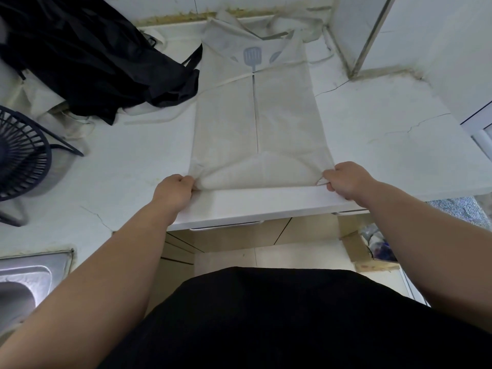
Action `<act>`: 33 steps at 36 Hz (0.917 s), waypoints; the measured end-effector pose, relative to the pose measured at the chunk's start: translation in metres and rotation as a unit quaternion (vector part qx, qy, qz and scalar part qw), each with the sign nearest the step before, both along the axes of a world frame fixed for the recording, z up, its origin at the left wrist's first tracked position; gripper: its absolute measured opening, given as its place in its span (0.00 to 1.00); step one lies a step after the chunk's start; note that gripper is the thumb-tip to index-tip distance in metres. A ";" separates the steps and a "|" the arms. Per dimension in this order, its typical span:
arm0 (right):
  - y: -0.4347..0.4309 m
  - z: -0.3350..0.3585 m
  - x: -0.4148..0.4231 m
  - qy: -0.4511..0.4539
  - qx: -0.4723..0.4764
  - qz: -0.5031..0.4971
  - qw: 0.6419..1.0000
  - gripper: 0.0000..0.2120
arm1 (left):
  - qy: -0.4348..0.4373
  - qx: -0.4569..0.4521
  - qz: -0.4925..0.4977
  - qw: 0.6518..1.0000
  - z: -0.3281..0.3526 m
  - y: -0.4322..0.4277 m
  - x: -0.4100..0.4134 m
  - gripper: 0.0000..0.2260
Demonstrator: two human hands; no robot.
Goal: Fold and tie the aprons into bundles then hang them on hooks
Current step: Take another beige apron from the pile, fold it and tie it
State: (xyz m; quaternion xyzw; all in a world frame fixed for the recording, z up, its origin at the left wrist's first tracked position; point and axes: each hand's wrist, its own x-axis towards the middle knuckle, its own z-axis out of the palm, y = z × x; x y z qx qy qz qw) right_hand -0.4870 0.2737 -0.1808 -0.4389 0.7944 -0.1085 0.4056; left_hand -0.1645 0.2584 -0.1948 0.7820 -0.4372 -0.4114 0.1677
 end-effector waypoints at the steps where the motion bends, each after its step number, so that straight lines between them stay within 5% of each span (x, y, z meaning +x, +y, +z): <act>1: -0.001 0.000 0.000 0.001 0.001 0.001 1.000 0.13 | 0.002 0.001 0.006 1.000 0.000 -0.001 0.000 0.12; 10: -0.006 -0.002 0.000 0.036 0.009 0.028 0.999 0.22 | -0.043 -0.064 0.017 0.997 -0.010 -0.001 0.000 0.16; 33: -0.013 -0.011 0.006 0.161 0.060 -0.013 0.985 0.12 | -0.216 -0.007 -0.067 0.974 -0.012 -0.013 -0.004 0.15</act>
